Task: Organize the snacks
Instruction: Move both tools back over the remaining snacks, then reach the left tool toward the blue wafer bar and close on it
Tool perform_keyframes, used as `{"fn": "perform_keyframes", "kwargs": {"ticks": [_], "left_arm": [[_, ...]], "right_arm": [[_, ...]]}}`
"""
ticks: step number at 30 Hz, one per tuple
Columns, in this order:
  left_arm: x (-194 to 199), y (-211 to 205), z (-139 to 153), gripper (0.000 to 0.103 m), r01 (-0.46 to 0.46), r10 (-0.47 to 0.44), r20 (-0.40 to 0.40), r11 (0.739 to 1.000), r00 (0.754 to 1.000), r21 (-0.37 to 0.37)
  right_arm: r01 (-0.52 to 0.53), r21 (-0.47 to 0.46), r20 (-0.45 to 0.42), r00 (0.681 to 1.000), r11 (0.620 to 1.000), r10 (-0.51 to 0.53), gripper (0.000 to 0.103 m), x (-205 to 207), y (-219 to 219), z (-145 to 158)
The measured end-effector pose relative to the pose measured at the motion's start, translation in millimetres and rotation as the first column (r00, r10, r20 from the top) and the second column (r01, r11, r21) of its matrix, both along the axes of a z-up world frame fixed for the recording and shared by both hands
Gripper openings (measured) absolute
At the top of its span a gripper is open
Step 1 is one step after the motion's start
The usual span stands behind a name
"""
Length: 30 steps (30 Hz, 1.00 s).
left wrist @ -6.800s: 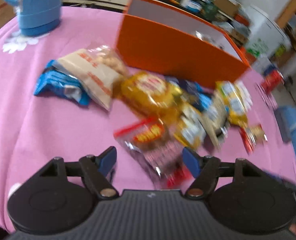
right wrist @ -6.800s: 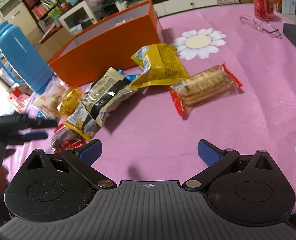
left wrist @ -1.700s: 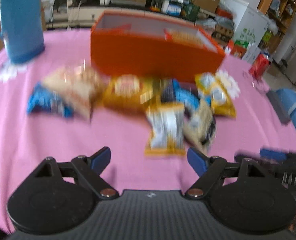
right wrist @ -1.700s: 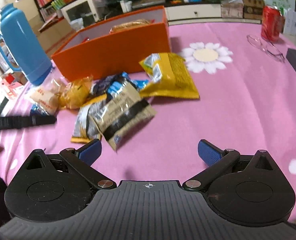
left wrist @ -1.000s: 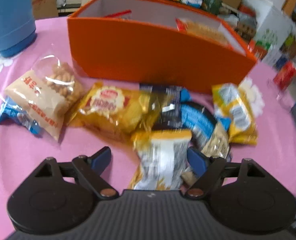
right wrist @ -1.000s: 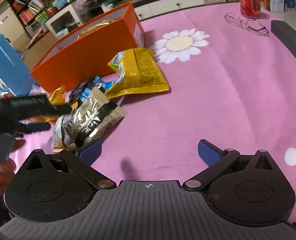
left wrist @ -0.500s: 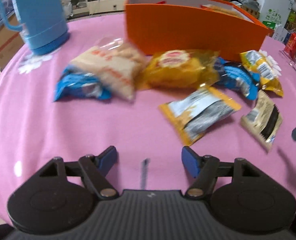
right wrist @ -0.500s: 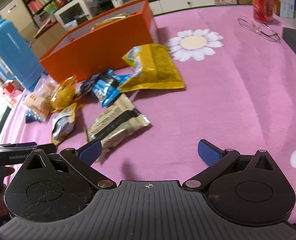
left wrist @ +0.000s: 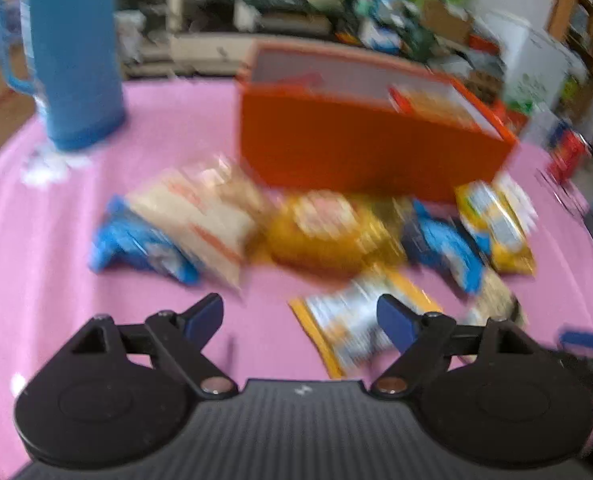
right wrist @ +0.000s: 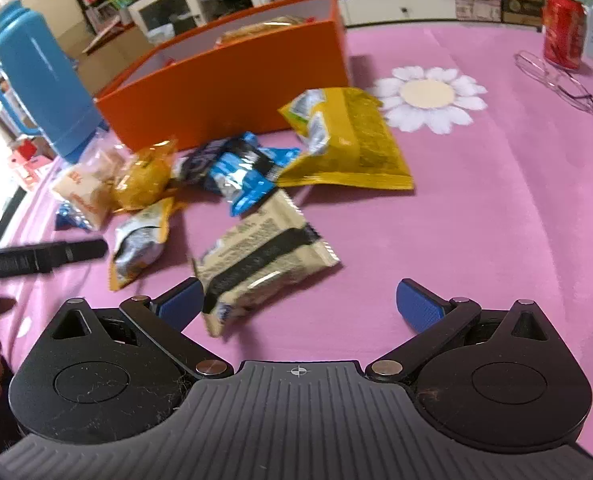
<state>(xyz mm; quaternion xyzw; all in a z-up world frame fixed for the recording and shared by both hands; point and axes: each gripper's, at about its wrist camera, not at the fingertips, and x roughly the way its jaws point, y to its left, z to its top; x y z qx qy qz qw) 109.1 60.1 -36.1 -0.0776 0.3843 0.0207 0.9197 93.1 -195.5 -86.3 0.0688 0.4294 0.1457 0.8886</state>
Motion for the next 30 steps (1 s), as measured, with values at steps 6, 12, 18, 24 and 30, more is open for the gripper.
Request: {"fn": "perform_keyframes", "kwargs": {"ticks": [6, 12, 18, 24, 30], "left_arm": [[4.4, 64.6, 10.0, 0.093, -0.18, 0.172, 0.056, 0.967, 0.983, 0.18], [53.2, 134.6, 5.1, 0.091, -0.322, 0.324, 0.002, 0.939, 0.946, 0.122], [92.7, 145.3, -29.6, 0.083, -0.313, 0.343, -0.14, 0.929, 0.929, 0.199], [74.9, 119.9, -30.4, 0.091, -0.235, 0.256, -0.142, 0.961, 0.956, 0.148], [32.4, 94.5, -30.6, 0.091, -0.169, 0.195, -0.135, 0.968, 0.971, 0.184]], "right_arm": [[0.049, -0.001, 0.008, 0.999, 0.999, -0.049, 0.094, 5.5, -20.3, -0.4], [0.079, 0.009, -0.007, 0.997, 0.997, -0.079, 0.094, 13.9, -23.5, -4.9], [0.007, -0.024, -0.008, 1.0, 1.0, -0.007, 0.094, 8.8, -2.0, -1.5], [-0.006, -0.047, -0.008, 1.0, 0.999, 0.005, 0.094, 10.2, 4.0, -0.8], [-0.019, -0.042, -0.011, 1.0, 0.999, 0.019, 0.094, 4.6, 7.3, 1.0]]}}
